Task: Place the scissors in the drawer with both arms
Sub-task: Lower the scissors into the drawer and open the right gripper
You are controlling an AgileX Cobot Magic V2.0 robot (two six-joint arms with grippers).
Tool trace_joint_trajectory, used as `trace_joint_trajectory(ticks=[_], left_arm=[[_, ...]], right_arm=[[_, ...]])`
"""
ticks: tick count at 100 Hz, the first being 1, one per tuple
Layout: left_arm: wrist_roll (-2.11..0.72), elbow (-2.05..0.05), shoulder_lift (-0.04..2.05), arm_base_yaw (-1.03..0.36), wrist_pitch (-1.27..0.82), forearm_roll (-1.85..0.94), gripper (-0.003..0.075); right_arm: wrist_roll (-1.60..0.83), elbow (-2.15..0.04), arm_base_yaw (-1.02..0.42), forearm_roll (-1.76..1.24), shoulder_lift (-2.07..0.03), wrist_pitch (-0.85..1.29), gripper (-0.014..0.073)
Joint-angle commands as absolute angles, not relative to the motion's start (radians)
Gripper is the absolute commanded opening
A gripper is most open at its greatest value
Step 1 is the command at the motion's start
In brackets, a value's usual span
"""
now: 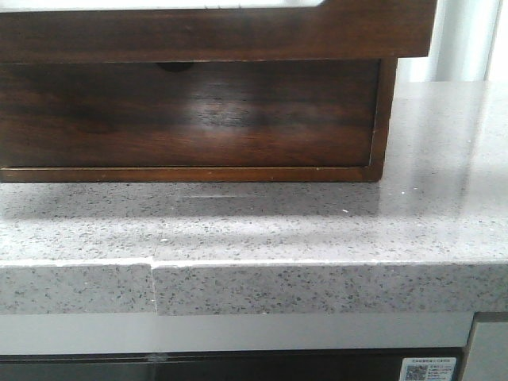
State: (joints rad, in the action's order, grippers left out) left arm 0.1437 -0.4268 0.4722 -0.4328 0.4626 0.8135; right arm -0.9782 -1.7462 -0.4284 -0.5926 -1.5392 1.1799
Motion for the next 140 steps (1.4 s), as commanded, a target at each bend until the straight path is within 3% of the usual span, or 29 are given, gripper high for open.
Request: trace_joint_trajectory(ticks=[1,82,94,106,113,140], left_arm=[[0.156,-0.459,0.475,-0.441,0.507,0.775,0.0292],[0.156,-0.459,0.475,-0.441,0.507,0.775,0.0292],[0.156,-0.459,0.475,-0.441,0.507,0.775,0.0292],[0.156,-0.459,0.475,-0.441,0.507,0.775,0.0292],[0.156,-0.459,0.475,-0.441,0.507,0.775,0.0292],[0.156,-0.459,0.475,-0.441,0.507,0.775,0.0292]], right_arm=[[-0.999,-1.778,-0.431,-0.622,-1.509,1.136,-0.0069],[-0.942,-1.778,-0.493,-0.499,-1.573,1.098,-0.0064],[-0.94,-1.778,-0.493,-0.482,-1.573,1.098,0.0029],[-0.922,-1.778,-0.493,-0.482,-1.573,1.085,0.0207],[-0.911,-1.778,-0.493,-0.482,-1.573,1.08,0.0269],[-0.899,-1.778,-0.493,-0.482,-1.573,1.077,0.0285]])
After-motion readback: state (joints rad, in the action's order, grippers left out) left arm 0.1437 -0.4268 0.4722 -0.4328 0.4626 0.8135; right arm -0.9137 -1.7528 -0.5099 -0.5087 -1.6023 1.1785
